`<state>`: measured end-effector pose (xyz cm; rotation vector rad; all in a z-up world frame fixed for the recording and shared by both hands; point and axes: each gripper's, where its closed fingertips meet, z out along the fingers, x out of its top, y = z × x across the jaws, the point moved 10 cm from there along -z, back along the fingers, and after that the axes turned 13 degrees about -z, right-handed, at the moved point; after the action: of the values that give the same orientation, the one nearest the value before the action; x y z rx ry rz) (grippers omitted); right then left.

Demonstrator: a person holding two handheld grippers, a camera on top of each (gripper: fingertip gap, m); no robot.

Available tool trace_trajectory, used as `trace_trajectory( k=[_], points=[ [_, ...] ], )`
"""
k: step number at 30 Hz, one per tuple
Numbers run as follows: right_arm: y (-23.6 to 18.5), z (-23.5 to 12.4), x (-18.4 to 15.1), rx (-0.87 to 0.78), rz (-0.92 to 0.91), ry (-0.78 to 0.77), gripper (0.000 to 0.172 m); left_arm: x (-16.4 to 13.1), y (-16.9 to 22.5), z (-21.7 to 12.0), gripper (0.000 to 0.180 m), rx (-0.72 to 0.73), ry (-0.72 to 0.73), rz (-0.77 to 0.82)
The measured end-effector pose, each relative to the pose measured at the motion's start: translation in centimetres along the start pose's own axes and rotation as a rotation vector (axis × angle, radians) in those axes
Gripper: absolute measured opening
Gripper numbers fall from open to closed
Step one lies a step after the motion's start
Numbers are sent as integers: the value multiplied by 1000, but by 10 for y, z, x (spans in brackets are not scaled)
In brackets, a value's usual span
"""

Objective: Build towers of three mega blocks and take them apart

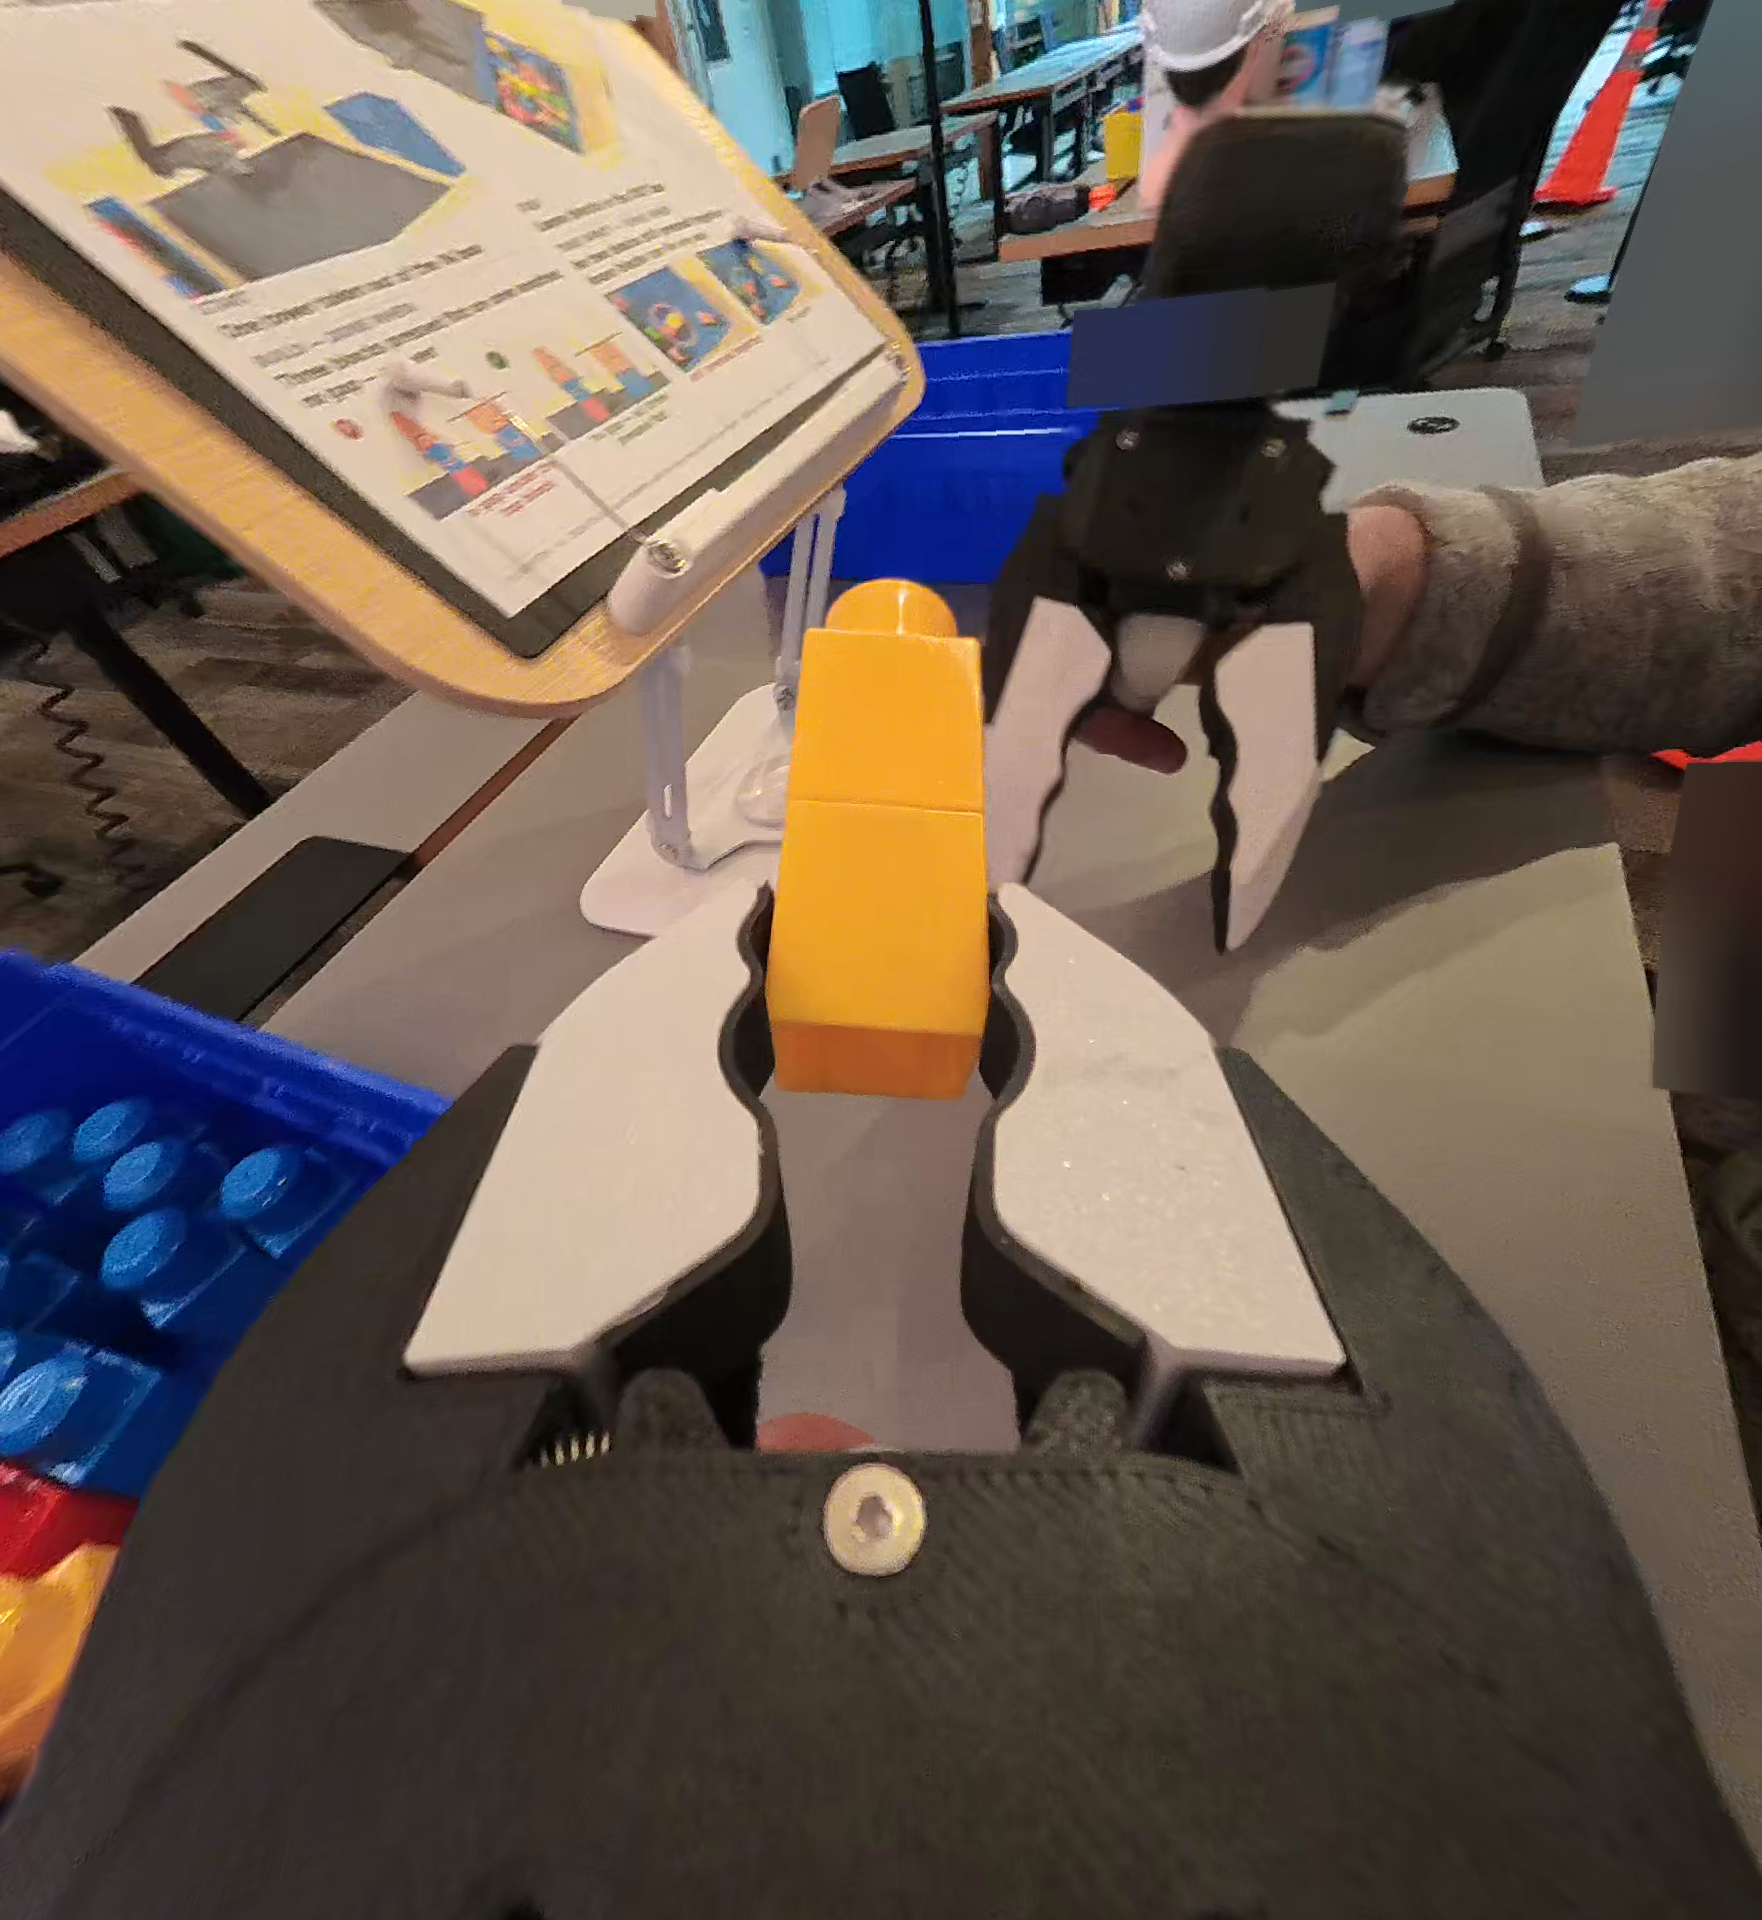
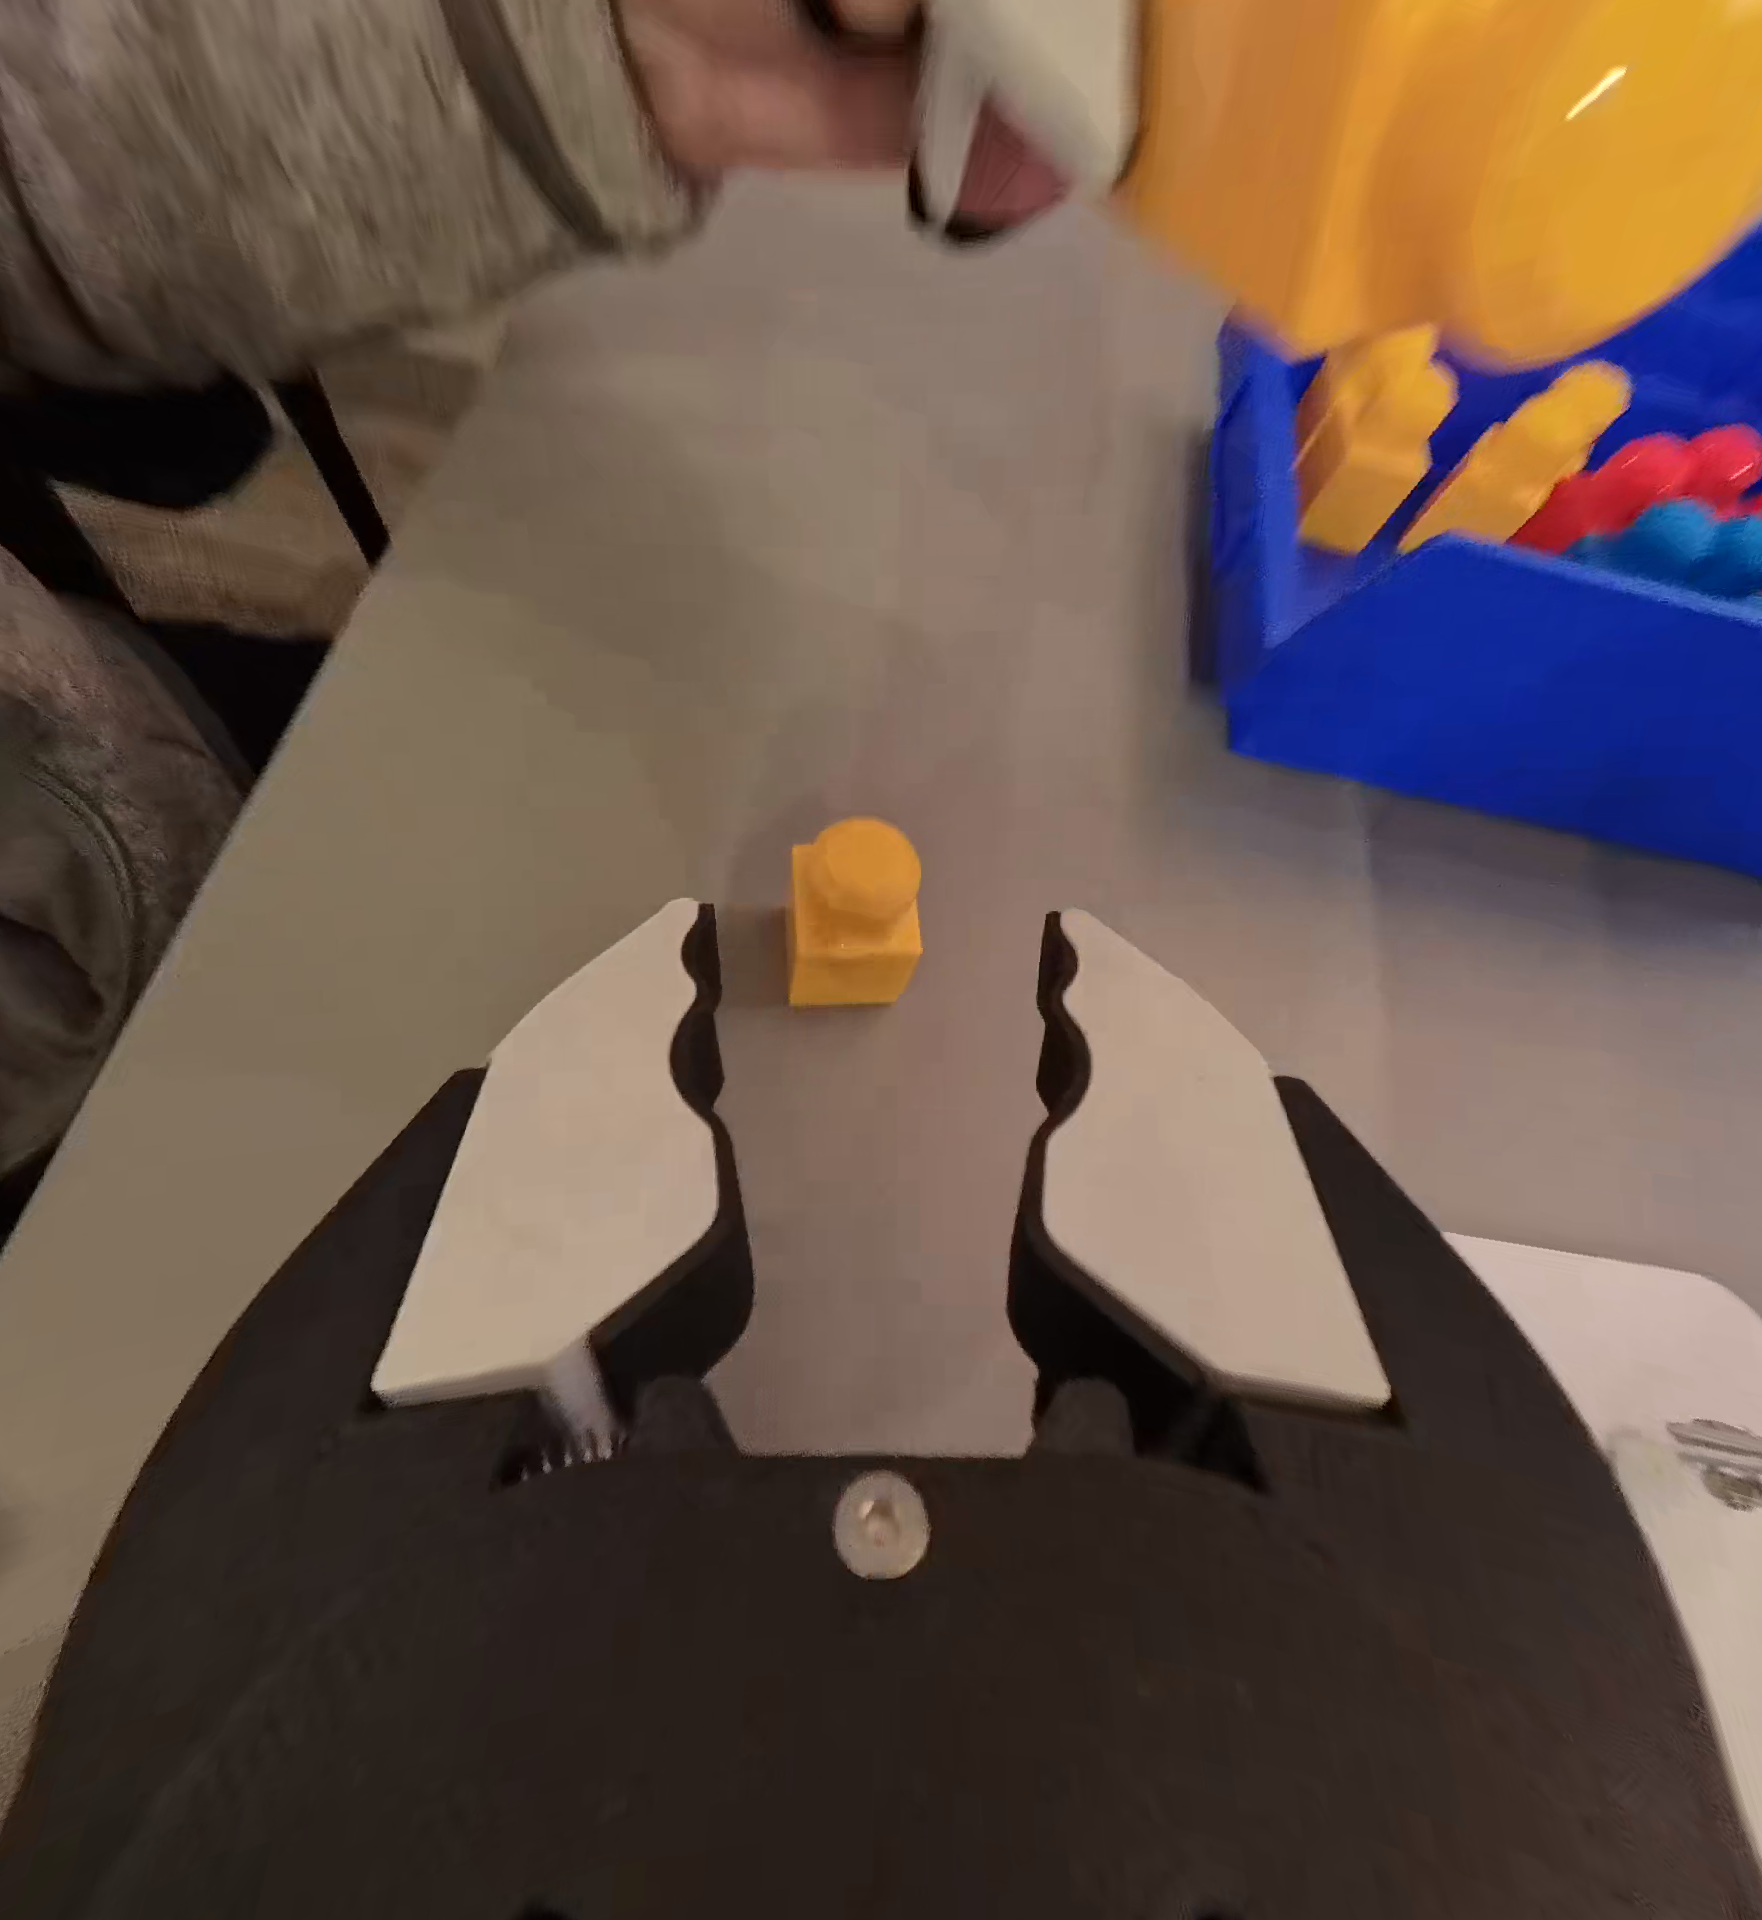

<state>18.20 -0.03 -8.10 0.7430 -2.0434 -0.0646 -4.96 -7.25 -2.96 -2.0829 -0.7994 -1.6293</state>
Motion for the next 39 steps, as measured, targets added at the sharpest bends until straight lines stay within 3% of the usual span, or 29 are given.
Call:
trace_trajectory(
  k=[8, 10, 12, 15, 18, 24, 27, 31, 39],
  points=[
    [1, 56, 9, 156, -40, -212, 57, -9, -16, -10, 37, 31, -4, -31],
    [3, 66, 6, 181, -44, -266, 53, -13, -20, -12, 37, 35, -3, -43],
    [4, 73, 1, 219, -34, -295, 38, -15, -23, -13, 37, 37, -2, -49],
    [5, 73, -2, 224, -38, -300, 36, -16, -25, -15, 37, 37, 5, -54],
    [11, 48, 10, 182, -4, -99, 36, -17, -26, -16, 37, 13, 26, -66],
    [39, -44, 21, -121, 101, 436, 36, -18, -18, 0, 37, -138, 114, -122],
    [41, -71, 18, -208, 131, 632, 36, -18, -11, 14, 37, -198, 130, -136],
    [39, -75, 16, -231, 122, 694, 36, -16, -1, 28, 37, -282, 173, -160],
    [36, -73, 18, -179, 106, 702, 36, -10, 10, 38, 36, -294, 179, -153]
  ],
)
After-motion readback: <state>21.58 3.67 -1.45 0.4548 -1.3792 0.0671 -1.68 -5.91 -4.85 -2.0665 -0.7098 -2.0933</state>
